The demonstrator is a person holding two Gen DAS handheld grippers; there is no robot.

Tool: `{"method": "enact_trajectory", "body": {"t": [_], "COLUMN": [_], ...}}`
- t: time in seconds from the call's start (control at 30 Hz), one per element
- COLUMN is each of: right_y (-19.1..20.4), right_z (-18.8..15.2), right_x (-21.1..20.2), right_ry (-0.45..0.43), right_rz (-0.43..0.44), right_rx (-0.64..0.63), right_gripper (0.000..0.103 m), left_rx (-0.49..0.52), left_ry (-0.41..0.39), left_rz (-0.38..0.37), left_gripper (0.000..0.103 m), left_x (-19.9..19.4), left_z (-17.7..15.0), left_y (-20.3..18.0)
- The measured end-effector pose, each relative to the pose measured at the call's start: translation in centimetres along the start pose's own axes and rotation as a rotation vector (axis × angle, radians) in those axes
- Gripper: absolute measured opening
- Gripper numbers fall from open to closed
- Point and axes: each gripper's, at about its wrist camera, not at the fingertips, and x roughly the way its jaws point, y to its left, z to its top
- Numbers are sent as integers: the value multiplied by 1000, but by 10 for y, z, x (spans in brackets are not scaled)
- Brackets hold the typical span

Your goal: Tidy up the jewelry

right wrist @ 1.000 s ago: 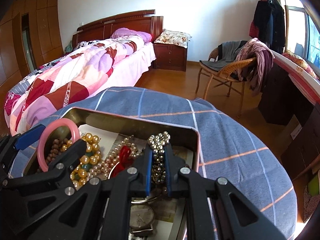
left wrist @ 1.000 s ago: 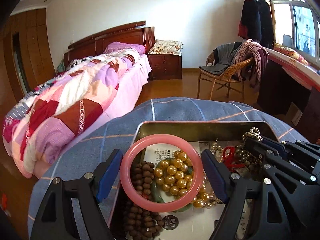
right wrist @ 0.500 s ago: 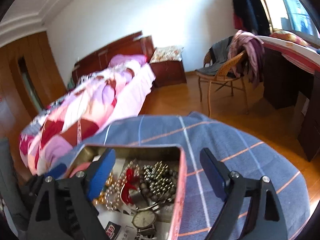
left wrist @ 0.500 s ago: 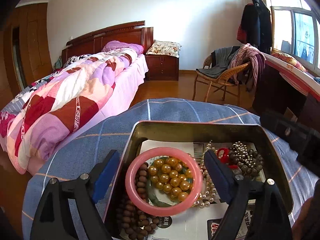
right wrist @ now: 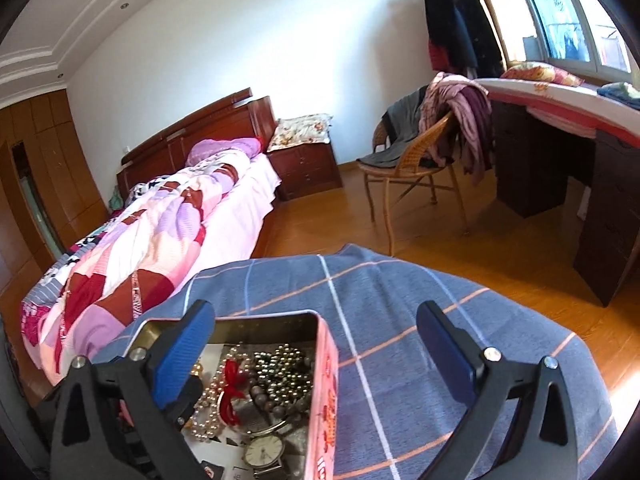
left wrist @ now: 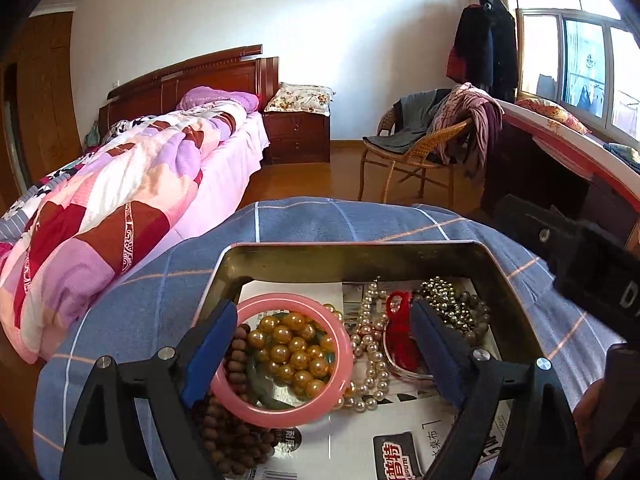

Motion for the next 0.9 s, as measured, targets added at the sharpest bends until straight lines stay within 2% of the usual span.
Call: {"method": "enact_trajectory", "body": {"t": [0.1,0.33,0.67,0.9], "right_y": [-2,-8,4,9], "right_z": [-2,-12,-34,-47], "right_x": [1,-14,-86,-121], "right_ry": [19,99,44,25], "right_rz": [-39,-31,-30,-45], "right_rx": [-7,18,-49,-102], "right_gripper": [103,103,103,103], "left_rx": [3,23,41,-45], "left_ry": [2,18,40,27], "left_rz": [20,91,164,171], "left_gripper": [88,88,88,88], "left_x": [-7,-33,-84,-125], "left_z": [-2,-16,-35,-58], "left_y": [0,2,3,11]}}
